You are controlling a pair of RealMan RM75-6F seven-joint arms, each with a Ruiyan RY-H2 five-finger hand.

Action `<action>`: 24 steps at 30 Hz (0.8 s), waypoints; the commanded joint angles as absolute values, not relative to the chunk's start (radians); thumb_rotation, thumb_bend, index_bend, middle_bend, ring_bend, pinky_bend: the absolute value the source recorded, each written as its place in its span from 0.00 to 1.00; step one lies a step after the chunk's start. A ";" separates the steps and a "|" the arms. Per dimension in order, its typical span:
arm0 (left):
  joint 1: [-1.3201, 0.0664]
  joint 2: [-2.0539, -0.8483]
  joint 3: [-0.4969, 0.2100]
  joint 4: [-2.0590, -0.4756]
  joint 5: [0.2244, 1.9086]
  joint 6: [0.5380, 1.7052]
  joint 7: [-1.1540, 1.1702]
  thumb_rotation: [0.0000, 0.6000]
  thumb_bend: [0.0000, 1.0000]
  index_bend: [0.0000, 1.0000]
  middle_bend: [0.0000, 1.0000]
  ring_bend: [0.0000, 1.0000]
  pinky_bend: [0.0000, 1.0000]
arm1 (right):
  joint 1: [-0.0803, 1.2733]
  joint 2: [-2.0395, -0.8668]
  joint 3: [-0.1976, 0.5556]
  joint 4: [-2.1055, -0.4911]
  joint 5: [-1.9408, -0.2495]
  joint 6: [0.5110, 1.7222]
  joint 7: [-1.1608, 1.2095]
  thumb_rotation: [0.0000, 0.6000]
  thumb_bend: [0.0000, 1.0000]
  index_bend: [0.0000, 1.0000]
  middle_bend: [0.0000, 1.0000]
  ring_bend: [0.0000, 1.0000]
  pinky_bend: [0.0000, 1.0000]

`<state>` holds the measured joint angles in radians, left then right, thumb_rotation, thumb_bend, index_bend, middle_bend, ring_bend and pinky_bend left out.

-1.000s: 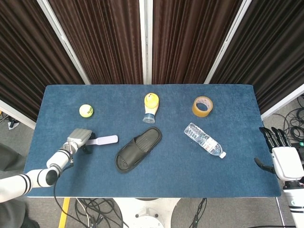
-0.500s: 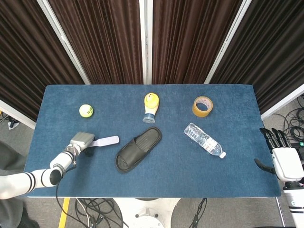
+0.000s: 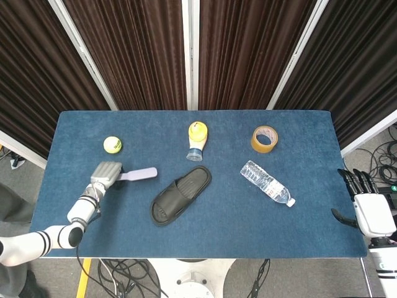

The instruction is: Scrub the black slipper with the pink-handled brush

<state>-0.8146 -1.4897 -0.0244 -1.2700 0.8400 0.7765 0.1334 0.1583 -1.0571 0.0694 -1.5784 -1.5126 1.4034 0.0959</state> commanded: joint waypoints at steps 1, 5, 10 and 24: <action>-0.712 -1.531 -0.092 -1.198 1.078 0.951 -0.144 1.00 0.55 1.00 1.00 1.00 1.00 | 0.169 -1.058 0.066 -1.586 -1.520 1.387 0.091 1.00 0.11 0.01 0.11 0.01 0.02; -0.660 -1.577 -0.080 -1.101 1.271 1.110 -0.333 1.00 0.59 1.00 1.00 1.00 1.00 | 0.219 -1.055 0.062 -1.616 -1.557 1.326 0.072 1.00 0.11 0.01 0.12 0.01 0.02; -0.620 -1.608 -0.023 -1.029 1.444 1.248 -0.444 1.00 0.60 1.00 1.00 1.00 1.00 | 0.353 -1.062 0.082 -1.674 -1.612 1.176 0.049 1.00 0.11 0.01 0.16 0.03 0.03; -0.533 -1.669 0.076 -0.941 1.636 1.421 -0.451 1.00 0.60 1.00 1.00 1.00 1.00 | 0.913 -1.423 0.257 -1.482 -1.307 0.542 -0.148 1.00 0.04 0.00 0.06 0.00 0.03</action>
<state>-0.5410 -1.6617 0.0714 -0.9443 1.6295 1.4129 -0.4488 0.7940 -1.3036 0.2094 -1.5843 -1.4168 0.6522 -0.0529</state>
